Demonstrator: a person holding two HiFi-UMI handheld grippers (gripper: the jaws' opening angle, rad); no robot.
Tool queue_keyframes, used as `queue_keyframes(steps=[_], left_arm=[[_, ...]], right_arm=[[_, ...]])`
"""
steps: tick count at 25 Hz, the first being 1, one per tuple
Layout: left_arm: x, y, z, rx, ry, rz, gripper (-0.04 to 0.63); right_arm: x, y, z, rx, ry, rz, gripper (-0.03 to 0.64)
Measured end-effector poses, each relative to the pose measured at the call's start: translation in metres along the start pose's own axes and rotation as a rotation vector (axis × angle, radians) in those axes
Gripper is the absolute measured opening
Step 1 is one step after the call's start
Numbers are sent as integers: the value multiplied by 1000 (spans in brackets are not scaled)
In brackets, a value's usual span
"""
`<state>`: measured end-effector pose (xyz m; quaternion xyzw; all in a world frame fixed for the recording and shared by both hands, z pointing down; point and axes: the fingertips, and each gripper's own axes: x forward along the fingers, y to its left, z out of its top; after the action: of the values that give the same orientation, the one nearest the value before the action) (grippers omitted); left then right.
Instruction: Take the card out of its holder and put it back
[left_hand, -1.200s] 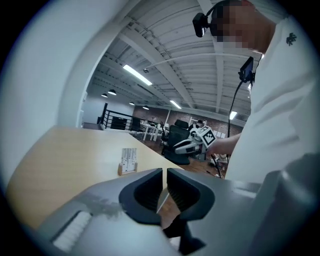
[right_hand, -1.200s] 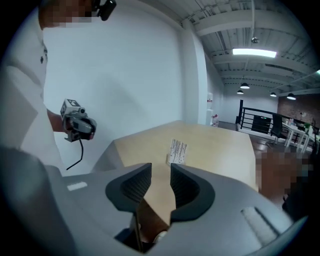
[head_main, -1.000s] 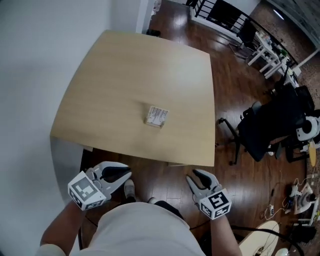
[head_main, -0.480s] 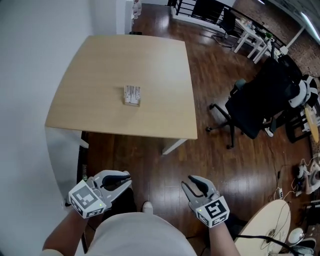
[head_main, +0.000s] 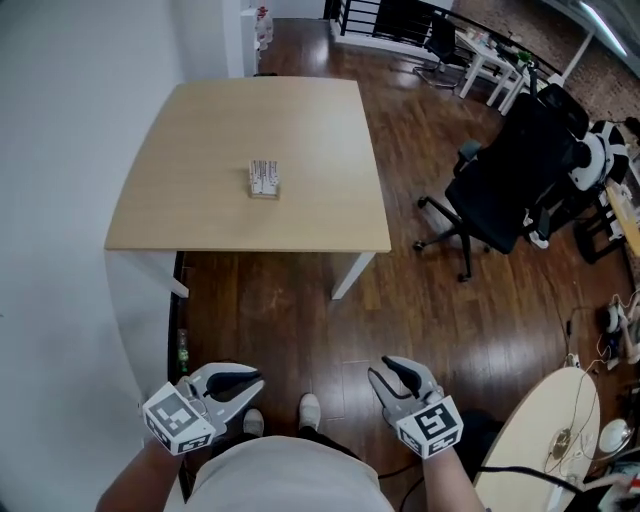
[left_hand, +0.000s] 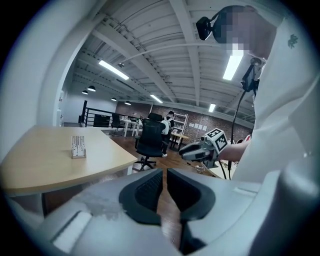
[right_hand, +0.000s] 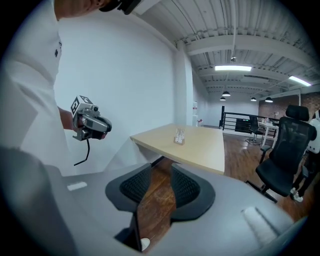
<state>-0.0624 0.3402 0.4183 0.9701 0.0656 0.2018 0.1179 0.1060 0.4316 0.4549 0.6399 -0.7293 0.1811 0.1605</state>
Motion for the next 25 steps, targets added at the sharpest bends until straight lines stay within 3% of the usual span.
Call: queue_keyframes(steps=[5,12,25], left_arm=[[-51,-8,-1,36,-46,5,34],[-123,2,-39,-7,-66,68,34],[-165,3,-52,20,-103,20,34]], right_arm=[[-12,47,11,23,-30,-41,127],[-6,105,32,-33,-49,-38,127],[10,170,43,-58,-30,-53,123]])
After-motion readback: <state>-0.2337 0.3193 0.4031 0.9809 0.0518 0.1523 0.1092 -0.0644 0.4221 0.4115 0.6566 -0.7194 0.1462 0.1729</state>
